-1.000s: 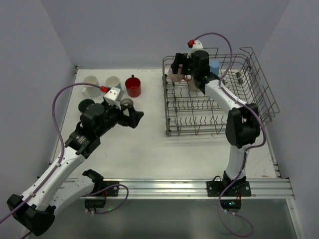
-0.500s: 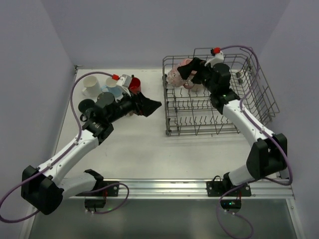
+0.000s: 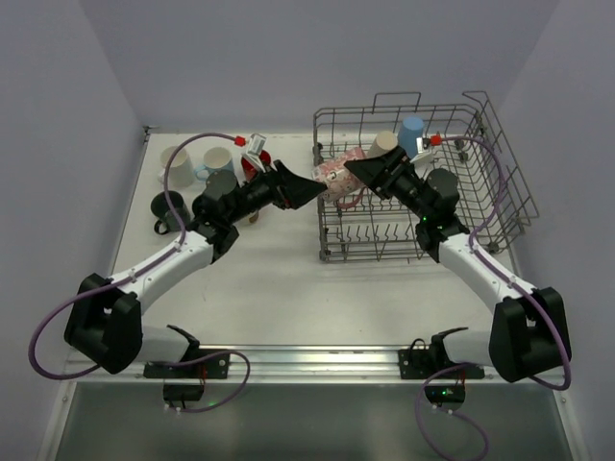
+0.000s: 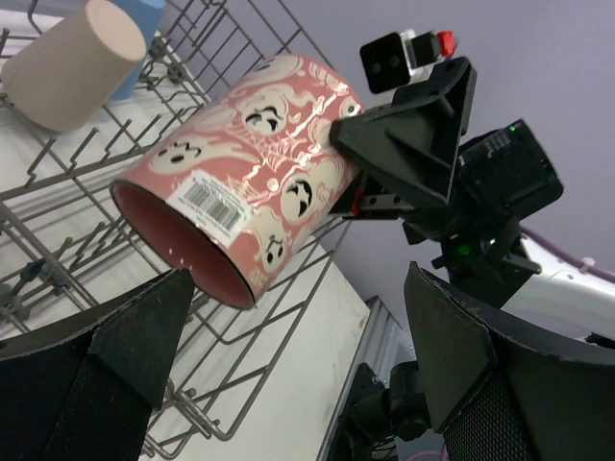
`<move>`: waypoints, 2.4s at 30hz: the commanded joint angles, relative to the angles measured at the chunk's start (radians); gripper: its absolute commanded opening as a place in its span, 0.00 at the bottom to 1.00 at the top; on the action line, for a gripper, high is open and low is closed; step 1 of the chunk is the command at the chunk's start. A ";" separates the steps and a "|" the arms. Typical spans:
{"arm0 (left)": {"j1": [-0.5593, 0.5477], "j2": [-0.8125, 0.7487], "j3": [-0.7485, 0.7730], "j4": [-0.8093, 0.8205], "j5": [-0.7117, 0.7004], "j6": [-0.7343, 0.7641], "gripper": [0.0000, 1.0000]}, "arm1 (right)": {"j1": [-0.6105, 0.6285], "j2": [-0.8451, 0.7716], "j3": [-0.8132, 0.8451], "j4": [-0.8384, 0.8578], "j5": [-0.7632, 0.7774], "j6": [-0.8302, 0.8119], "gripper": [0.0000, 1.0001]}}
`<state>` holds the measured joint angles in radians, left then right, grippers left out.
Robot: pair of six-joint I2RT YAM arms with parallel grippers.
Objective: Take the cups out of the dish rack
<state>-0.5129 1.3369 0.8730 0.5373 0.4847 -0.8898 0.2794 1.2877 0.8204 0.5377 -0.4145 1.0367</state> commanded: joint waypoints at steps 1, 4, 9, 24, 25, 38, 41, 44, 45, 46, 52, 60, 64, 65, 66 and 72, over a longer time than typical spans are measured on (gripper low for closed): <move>-0.001 0.019 0.060 0.130 0.031 -0.049 0.99 | -0.005 -0.036 -0.001 0.312 -0.090 0.155 0.47; 0.001 0.028 0.061 0.142 0.031 -0.060 0.98 | -0.005 -0.007 -0.017 0.367 -0.121 0.192 0.47; -0.001 0.045 0.046 0.211 0.049 -0.106 0.90 | -0.006 0.047 -0.044 0.522 -0.153 0.287 0.47; -0.003 0.022 0.058 0.239 0.026 -0.127 0.00 | 0.046 0.122 -0.030 0.542 -0.167 0.293 0.63; -0.003 0.012 0.060 0.207 0.014 -0.114 0.00 | 0.050 0.122 -0.033 0.535 -0.168 0.284 0.77; 0.001 -0.307 0.181 -0.310 -0.291 0.270 0.00 | 0.047 0.108 -0.083 0.541 -0.205 0.258 0.99; 0.002 -0.361 0.176 -0.347 -0.314 0.291 0.00 | 0.047 0.119 -0.075 0.541 -0.219 0.255 0.99; 0.002 -0.381 0.143 -0.321 -0.272 0.266 0.00 | 0.049 0.154 -0.061 0.585 -0.253 0.282 0.99; 0.002 -0.381 0.124 -0.294 -0.244 0.252 0.00 | 0.050 0.166 -0.056 0.608 -0.268 0.296 0.99; 0.002 -0.381 0.109 -0.227 -0.220 0.233 0.00 | 0.050 0.179 -0.046 0.658 -0.282 0.331 0.99; 0.002 -0.343 0.182 -0.412 -0.276 0.274 0.00 | 0.049 0.182 -0.049 0.645 -0.290 0.310 0.99; 0.002 -0.187 0.434 -0.962 -0.535 0.500 0.00 | 0.050 -0.023 -0.009 0.142 -0.143 -0.038 0.99; 0.001 -0.069 0.520 -1.034 -0.554 0.552 0.00 | 0.049 -0.145 0.011 -0.103 -0.026 -0.226 0.99; 0.001 -0.017 0.552 -1.045 -0.555 0.564 0.00 | 0.049 -0.186 0.014 -0.135 0.005 -0.251 0.99; -0.001 0.010 0.569 -1.063 -0.548 0.569 0.00 | 0.049 -0.208 0.017 -0.165 0.022 -0.276 0.99; -0.042 0.235 0.741 -1.184 -0.583 0.679 0.00 | 0.049 -0.343 0.005 -0.301 0.134 -0.386 0.99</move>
<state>-0.5240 1.5364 1.4822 -0.6361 -0.0410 -0.3225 0.3290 0.9943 0.8028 0.3531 -0.3904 0.7658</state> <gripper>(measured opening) 0.078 0.992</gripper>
